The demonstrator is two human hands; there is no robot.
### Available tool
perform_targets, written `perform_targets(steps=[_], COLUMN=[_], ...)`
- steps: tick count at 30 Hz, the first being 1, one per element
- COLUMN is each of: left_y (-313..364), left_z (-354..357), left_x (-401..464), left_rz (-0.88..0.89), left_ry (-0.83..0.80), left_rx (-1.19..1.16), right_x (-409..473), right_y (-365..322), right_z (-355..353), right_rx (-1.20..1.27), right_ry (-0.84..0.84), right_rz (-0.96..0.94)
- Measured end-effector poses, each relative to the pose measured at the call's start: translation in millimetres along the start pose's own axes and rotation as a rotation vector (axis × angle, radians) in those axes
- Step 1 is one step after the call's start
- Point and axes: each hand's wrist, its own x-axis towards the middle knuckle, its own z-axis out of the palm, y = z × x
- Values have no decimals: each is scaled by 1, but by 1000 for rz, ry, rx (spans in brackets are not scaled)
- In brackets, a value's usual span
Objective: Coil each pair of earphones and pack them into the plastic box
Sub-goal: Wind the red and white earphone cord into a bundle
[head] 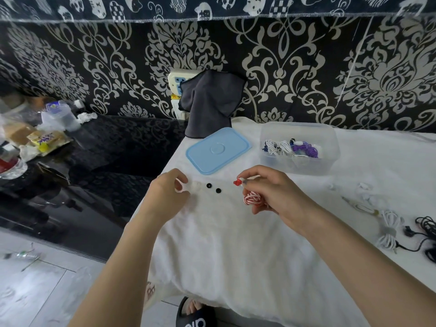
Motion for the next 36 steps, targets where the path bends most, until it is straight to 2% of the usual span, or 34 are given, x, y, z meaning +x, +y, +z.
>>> perform_targets(steps=[4, 10, 20, 26, 32, 36], left_y=[-5, 2, 3, 36, 71, 80], left_z=[5, 21, 25, 15, 20, 23], left_x=[-1, 3, 6, -5, -24, -26], left_rz=[32, 140, 148, 213, 271, 263], left_ry=[-35, 21, 30, 22, -161, -186], left_rx=[4, 60, 126, -173, -367, -432], right_x=[0, 0, -3, -3, -3, -5], right_y=[2, 5, 1, -1, -4, -4], right_z=[1, 3, -2, -6, -9, -10], right_rx=[-52, -231, -165, -89, -55, -140], right_ry=[2, 98, 90, 94, 87, 121], right_rz=[-28, -146, -200, -208, -211, -237])
